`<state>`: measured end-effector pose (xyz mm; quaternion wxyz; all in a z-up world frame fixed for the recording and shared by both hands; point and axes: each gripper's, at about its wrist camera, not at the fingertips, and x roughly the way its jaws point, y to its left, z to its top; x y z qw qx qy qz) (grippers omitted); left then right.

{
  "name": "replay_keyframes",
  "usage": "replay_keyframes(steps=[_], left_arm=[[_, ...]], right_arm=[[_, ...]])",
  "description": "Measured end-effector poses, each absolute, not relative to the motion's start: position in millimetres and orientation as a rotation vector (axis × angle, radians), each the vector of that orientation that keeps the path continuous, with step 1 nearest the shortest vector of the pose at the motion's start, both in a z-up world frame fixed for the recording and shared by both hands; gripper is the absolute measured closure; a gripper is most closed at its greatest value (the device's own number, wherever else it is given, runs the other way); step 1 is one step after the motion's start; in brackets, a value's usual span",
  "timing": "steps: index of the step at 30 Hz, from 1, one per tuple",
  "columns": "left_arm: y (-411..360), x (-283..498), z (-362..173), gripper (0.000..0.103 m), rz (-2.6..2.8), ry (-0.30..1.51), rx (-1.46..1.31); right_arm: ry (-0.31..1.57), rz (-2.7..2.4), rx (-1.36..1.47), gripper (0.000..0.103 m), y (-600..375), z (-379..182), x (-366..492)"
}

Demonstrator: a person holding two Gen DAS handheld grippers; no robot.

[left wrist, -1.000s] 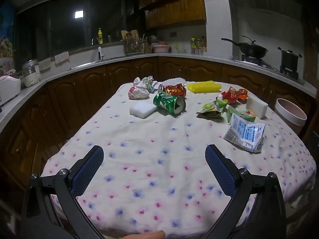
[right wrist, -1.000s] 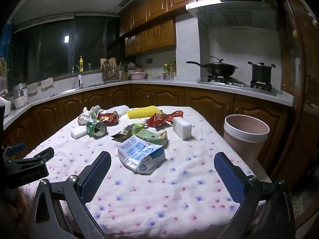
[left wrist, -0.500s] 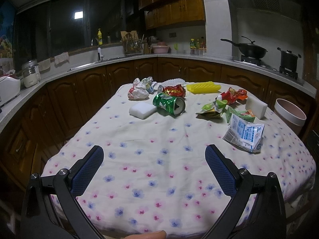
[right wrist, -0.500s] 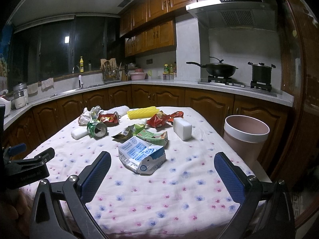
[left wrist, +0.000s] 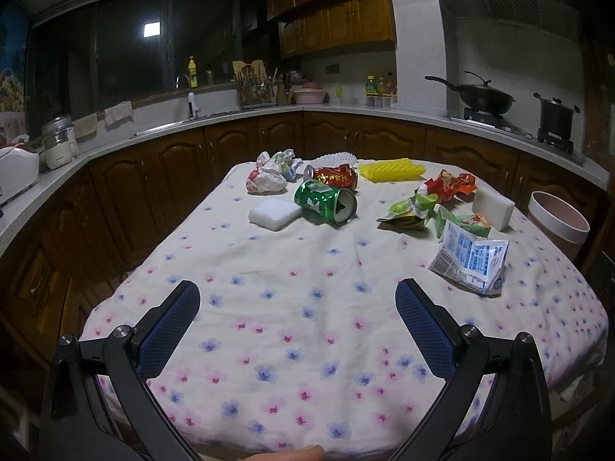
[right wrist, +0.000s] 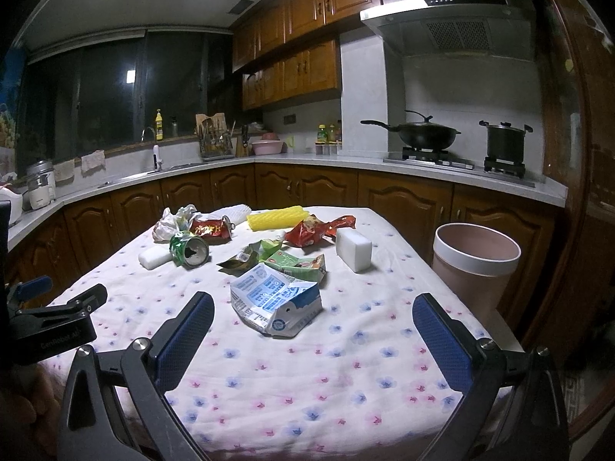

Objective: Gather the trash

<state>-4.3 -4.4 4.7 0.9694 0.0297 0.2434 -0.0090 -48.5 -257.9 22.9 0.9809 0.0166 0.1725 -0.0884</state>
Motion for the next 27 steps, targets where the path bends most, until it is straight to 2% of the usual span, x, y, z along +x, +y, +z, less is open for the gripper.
replay_keyframes(steps=[27], left_arm=[[-5.7, -5.2, 7.1, 0.0, -0.022, 0.487, 0.056]], right_arm=[[0.344, -0.179, 0.032, 0.0, -257.3, 26.0, -48.4]])
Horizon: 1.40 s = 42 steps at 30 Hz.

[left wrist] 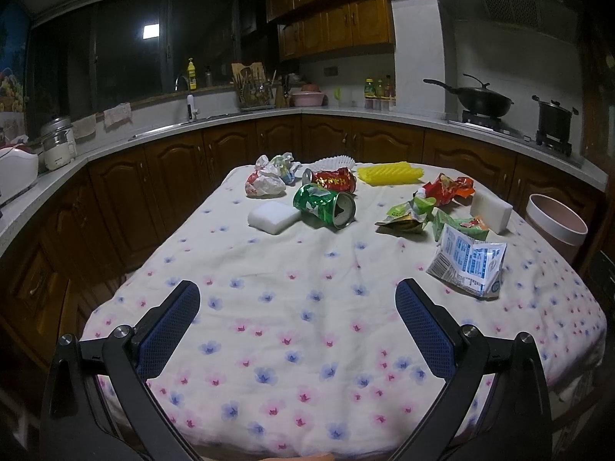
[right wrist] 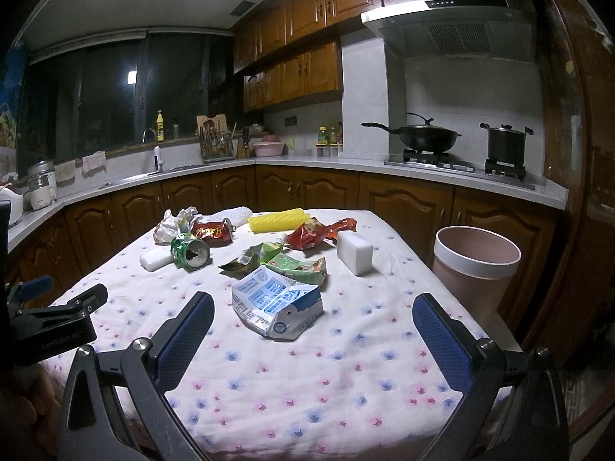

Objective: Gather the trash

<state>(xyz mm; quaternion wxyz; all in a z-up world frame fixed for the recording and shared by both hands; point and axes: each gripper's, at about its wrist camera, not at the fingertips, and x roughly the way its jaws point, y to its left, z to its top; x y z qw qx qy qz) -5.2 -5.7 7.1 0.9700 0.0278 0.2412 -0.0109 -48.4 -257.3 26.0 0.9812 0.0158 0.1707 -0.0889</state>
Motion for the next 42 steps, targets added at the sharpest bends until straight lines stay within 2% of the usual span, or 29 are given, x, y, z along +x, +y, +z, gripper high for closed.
replay_keyframes(steps=[10, 21, 42], left_arm=[[-5, 9, 20, 0.0, -0.031, 0.526, 0.019], [-16, 31, 11, 0.0, -0.099, 0.588, 0.042], [-80, 147, 32, 0.0, -0.349, 0.761, 0.097]], right_arm=[[0.349, -0.176, 0.029, 0.0, -258, 28, -46], [0.373, -0.165, 0.037, 0.0, -258, 41, -40], [0.545, -0.07, 0.118, 0.0, -326, 50, 57]])
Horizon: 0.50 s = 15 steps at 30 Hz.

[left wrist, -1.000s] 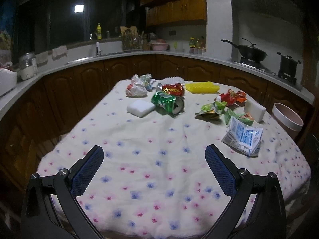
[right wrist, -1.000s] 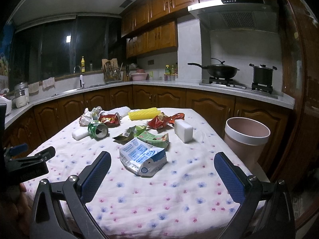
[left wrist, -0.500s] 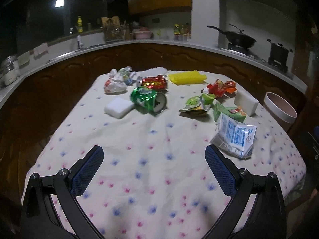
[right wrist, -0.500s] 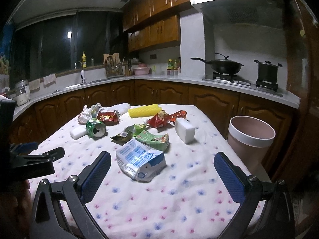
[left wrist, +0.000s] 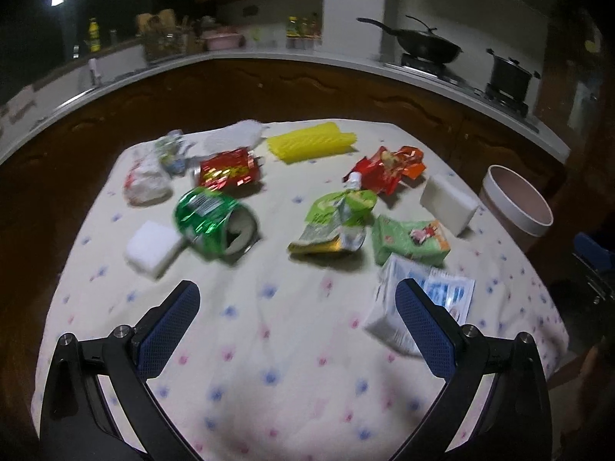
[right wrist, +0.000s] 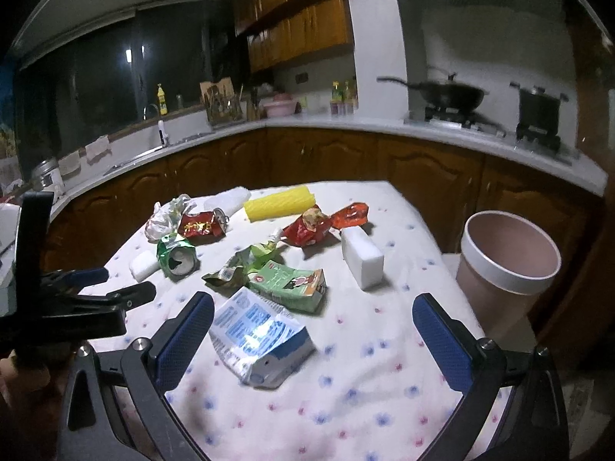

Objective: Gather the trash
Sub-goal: 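Grasp the green jelly pouch with the left tool while the right tool grasps the white foam block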

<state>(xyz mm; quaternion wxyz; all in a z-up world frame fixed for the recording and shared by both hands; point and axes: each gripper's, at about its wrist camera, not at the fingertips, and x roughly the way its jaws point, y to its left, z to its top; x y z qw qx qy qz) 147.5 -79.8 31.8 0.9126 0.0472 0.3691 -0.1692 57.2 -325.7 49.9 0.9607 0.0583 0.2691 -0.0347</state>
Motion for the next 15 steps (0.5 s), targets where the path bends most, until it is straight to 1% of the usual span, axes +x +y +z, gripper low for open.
replay_keyframes(steps=[4, 6, 9, 11, 12, 14, 15], left_arm=[[-102, 174, 36, 0.0, -0.372, 0.764, 0.172], [-113, 189, 35, 0.004, -0.402, 0.778, 0.194], [-126, 213, 29, 0.015, -0.421, 0.826, 0.22], [-135, 229, 21, 0.027, -0.439, 0.866, 0.229], [-138, 237, 16, 0.03, -0.444, 0.885, 0.231], [-144, 252, 8, 0.042, -0.465, 0.93, 0.235], [-147, 261, 2, 0.045, -0.476, 0.964, 0.234]], right_arm=[[0.587, -0.057, 0.154, 0.0, -340, 51, 81], [0.606, -0.06, 0.16, 0.001, -347, 53, 93], [0.635, -0.049, 0.16, 0.001, -358, 55, 112], [0.659, -0.047, 0.143, 0.001, -363, 55, 126], [0.683, -0.043, 0.136, 0.002, -366, 53, 135], [0.726, -0.039, 0.126, 0.006, -371, 49, 151], [0.74, -0.032, 0.125, 0.01, -373, 47, 158]])
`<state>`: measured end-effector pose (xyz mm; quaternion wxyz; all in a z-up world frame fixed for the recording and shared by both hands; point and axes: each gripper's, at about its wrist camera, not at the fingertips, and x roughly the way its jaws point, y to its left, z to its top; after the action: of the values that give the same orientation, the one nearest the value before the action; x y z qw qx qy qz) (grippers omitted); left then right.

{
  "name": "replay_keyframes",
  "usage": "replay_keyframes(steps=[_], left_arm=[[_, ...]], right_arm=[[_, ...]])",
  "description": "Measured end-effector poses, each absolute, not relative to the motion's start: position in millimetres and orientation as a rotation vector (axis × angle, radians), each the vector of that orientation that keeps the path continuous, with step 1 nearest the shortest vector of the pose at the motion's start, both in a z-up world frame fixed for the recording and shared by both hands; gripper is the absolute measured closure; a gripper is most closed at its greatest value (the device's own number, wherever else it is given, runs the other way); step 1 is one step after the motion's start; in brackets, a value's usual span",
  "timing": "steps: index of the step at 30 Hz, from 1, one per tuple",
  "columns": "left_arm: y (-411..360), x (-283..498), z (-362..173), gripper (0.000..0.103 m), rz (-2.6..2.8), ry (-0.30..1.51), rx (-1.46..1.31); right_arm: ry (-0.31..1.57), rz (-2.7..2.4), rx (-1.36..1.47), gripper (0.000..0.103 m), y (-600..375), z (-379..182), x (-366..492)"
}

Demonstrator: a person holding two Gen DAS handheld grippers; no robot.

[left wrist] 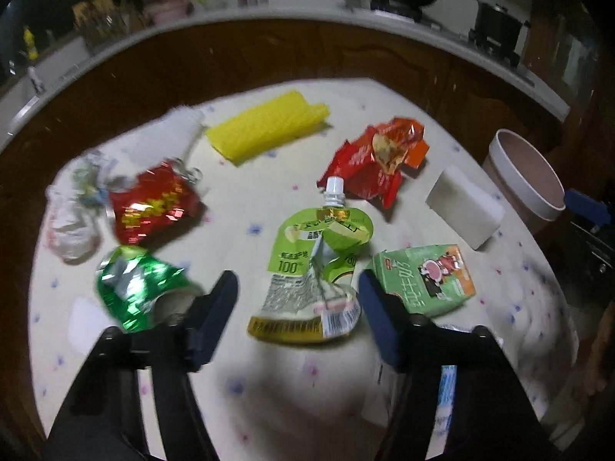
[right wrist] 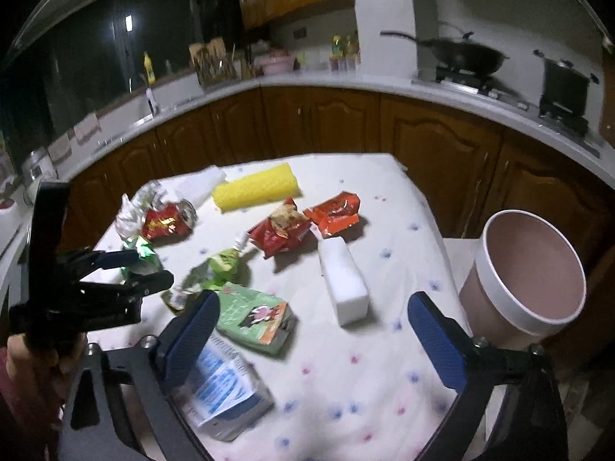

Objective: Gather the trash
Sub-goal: 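Grasp the green jelly pouch with the left tool while the right tool grasps the white foam block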

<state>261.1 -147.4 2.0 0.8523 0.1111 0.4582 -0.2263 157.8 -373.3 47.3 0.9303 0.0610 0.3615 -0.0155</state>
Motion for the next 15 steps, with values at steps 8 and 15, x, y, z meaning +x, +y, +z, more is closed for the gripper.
replay_keyframes(steps=[8, 15], left_arm=[[-166, 292, -26, 0.064, -0.534, 1.086, 0.29], [-169, 301, -37, 0.088, -0.571, 1.125, 0.276]], right_arm=[[0.884, 0.007, 0.104, 0.022, -388, 20, 211], [1.003, -0.005, 0.112, 0.053, -399, -15, 240]])
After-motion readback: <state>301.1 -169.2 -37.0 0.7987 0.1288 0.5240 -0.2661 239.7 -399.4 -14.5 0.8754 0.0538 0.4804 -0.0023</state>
